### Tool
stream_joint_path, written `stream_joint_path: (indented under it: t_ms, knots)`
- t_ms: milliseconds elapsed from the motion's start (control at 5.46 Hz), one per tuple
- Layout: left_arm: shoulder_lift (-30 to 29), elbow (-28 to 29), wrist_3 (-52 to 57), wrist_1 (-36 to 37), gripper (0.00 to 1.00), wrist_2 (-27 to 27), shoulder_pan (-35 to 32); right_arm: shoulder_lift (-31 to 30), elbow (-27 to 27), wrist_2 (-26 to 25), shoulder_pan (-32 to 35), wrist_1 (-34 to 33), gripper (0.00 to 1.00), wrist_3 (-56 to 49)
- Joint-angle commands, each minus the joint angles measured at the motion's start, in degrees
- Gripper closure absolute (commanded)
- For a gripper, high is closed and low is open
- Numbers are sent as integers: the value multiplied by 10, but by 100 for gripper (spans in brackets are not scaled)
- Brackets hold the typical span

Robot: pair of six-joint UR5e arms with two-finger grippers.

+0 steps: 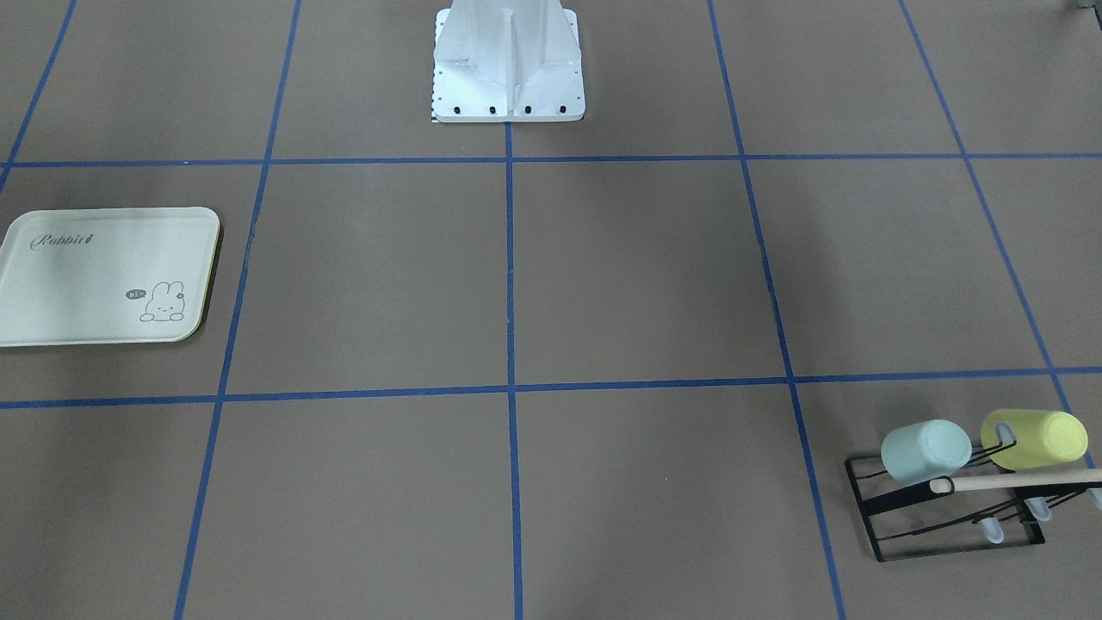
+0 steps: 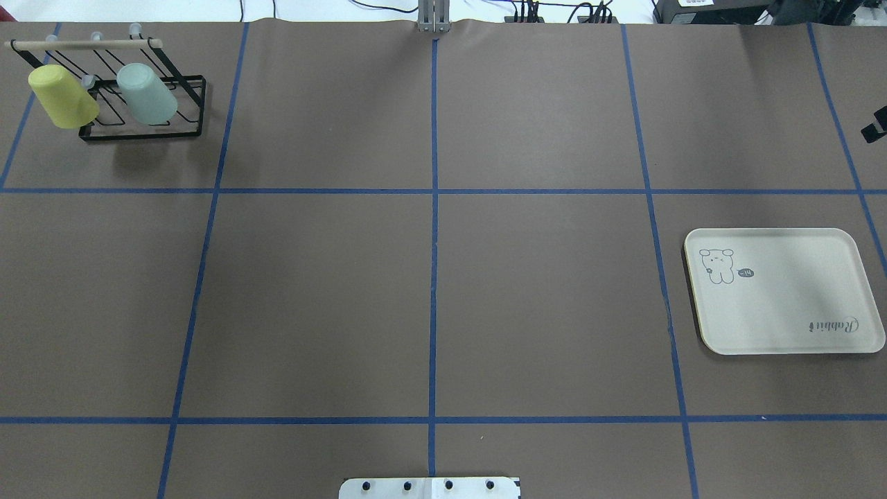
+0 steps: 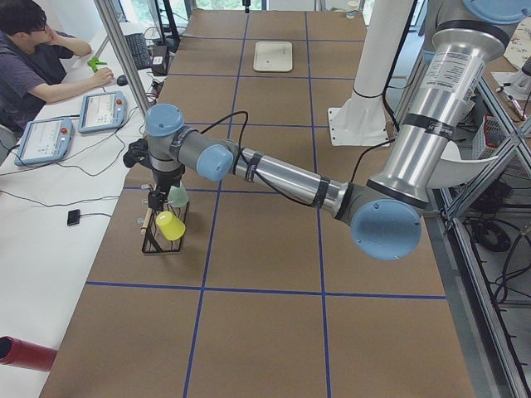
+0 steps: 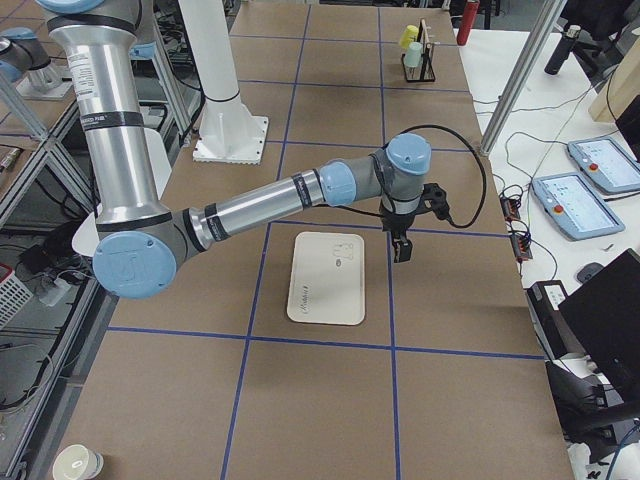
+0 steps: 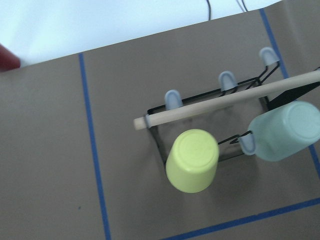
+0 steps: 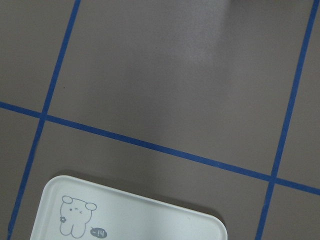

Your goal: Left arm grabs green cup and hands to right arm on tray

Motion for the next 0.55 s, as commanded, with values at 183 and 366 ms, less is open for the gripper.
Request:
stream_joint_path:
  t_ms: [183, 366]
  knots:
    - [-119, 99, -161, -19, 0, 118, 97, 2, -24, -1, -8, 38, 0, 2]
    - [-144, 128, -189, -17, 0, 143, 125, 0, -30, -1, -8, 44, 0, 2]
